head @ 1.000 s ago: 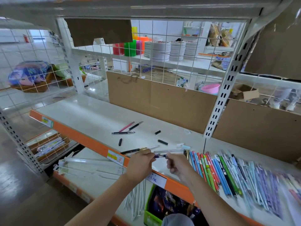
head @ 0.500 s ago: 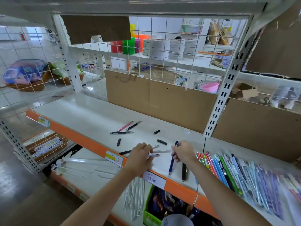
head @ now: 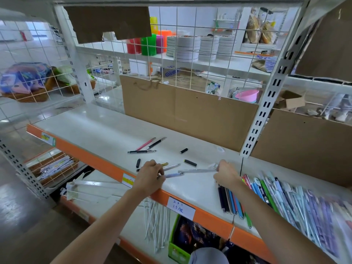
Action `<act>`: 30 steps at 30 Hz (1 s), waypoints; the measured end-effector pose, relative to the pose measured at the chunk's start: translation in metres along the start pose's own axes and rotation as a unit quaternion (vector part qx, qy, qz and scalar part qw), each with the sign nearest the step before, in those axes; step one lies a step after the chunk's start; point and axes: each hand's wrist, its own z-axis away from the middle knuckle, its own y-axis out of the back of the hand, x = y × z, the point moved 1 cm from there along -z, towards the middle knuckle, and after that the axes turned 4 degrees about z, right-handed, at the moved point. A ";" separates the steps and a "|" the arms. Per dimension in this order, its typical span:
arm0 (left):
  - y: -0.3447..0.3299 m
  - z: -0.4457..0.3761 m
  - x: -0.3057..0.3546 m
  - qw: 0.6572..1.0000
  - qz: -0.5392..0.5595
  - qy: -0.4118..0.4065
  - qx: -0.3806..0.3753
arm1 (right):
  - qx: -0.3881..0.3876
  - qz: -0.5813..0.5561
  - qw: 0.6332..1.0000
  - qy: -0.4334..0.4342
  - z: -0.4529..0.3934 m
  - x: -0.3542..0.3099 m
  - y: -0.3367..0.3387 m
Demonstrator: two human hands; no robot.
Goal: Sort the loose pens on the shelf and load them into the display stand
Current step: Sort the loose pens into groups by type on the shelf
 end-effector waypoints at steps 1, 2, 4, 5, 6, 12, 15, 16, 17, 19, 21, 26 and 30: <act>-0.001 0.001 0.002 1.000 -0.005 -0.006 -0.002 | 0.023 -0.011 1.000 -0.003 -0.004 0.003 0.001; -0.003 0.002 0.005 1.000 -0.006 -0.013 -0.004 | 0.046 -0.017 0.999 -0.004 -0.008 0.006 0.001; -0.008 0.004 0.010 1.000 -0.001 -0.028 -0.006 | 0.060 0.000 0.998 0.000 -0.015 0.012 0.001; -0.011 0.005 0.013 0.999 0.002 -0.033 -0.008 | 0.054 0.017 0.998 0.004 -0.019 0.015 0.001; -0.013 0.005 0.016 0.999 0.005 -0.038 -0.010 | 0.045 0.030 0.999 0.006 -0.023 0.017 0.000; -0.012 0.002 0.029 0.998 0.050 -0.042 -0.010 | 0.022 -0.027 0.999 0.039 -0.023 0.022 0.010; -0.008 0.001 0.034 0.995 0.090 -0.048 -0.021 | -0.006 -0.163 0.982 0.093 -0.004 0.017 0.013; -0.007 0.001 0.036 0.993 0.101 -0.049 -0.021 | -0.008 -0.175 0.978 0.111 0.001 0.017 0.013; -0.006 0.002 0.039 0.992 0.114 -0.052 -0.018 | -0.009 -0.183 0.975 0.128 0.005 0.015 0.013; -0.003 0.004 0.042 0.988 0.143 -0.054 -0.012 | -0.021 -0.221 0.963 0.151 0.012 0.012 0.011; -0.001 0.007 0.044 0.985 0.167 -0.049 -0.010 | -0.029 -0.266 0.950 0.158 0.016 0.009 0.010; 0.006 0.011 0.046 0.983 0.178 -0.048 -0.009 | 0.000 -0.236 0.956 0.173 0.024 0.003 0.014; 0.009 0.013 0.047 0.981 0.185 -0.058 -0.011 | 0.010 -0.236 0.955 0.177 0.028 0.002 0.017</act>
